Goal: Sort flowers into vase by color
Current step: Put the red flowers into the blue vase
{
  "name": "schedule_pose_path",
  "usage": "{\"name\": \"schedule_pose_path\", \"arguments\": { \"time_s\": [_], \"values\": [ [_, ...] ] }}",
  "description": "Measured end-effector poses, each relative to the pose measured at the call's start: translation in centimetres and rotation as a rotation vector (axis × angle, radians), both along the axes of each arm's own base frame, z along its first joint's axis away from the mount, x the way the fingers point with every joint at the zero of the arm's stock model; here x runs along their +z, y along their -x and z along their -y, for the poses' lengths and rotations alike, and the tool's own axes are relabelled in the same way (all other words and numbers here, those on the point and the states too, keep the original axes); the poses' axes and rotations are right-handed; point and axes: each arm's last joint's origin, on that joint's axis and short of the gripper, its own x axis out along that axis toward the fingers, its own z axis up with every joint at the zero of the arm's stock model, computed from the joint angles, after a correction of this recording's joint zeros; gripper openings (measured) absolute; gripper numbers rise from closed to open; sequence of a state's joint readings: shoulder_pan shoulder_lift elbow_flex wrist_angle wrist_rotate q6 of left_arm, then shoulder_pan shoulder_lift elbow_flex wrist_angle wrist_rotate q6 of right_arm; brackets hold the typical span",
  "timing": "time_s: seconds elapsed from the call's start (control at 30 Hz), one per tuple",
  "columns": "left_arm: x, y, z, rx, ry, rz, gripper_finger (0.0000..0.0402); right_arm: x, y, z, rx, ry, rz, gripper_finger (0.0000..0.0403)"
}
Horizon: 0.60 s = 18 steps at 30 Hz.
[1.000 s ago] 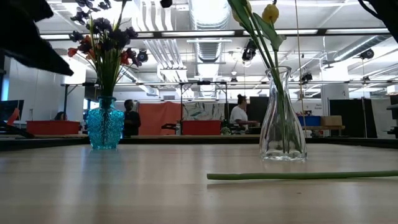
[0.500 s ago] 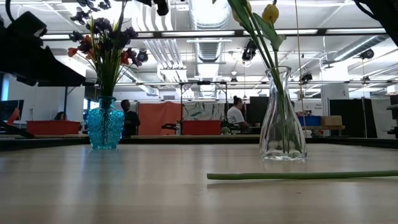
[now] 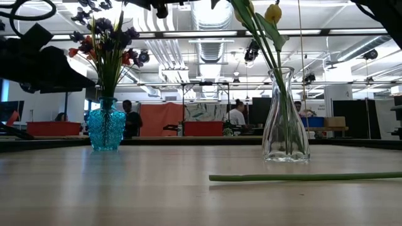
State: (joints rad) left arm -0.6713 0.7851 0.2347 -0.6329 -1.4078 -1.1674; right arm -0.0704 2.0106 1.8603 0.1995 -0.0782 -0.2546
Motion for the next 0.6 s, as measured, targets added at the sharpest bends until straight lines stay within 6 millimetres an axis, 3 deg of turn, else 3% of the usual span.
{"name": "schedule_pose_path", "arguments": {
  "time_s": [0.27, 0.6],
  "values": [
    [-1.5, -1.0, 0.6, 0.021, 0.006, 0.075, 0.0366, -0.1, -0.1, 0.0, 0.001, 0.031, -0.003, 0.0009],
    [-2.0, -2.2, -0.6, 0.168, -0.054, 0.037, 0.0366, -0.2, -0.1, 0.0, 0.002, 0.061, -0.005, 0.0009]
  ]
}}
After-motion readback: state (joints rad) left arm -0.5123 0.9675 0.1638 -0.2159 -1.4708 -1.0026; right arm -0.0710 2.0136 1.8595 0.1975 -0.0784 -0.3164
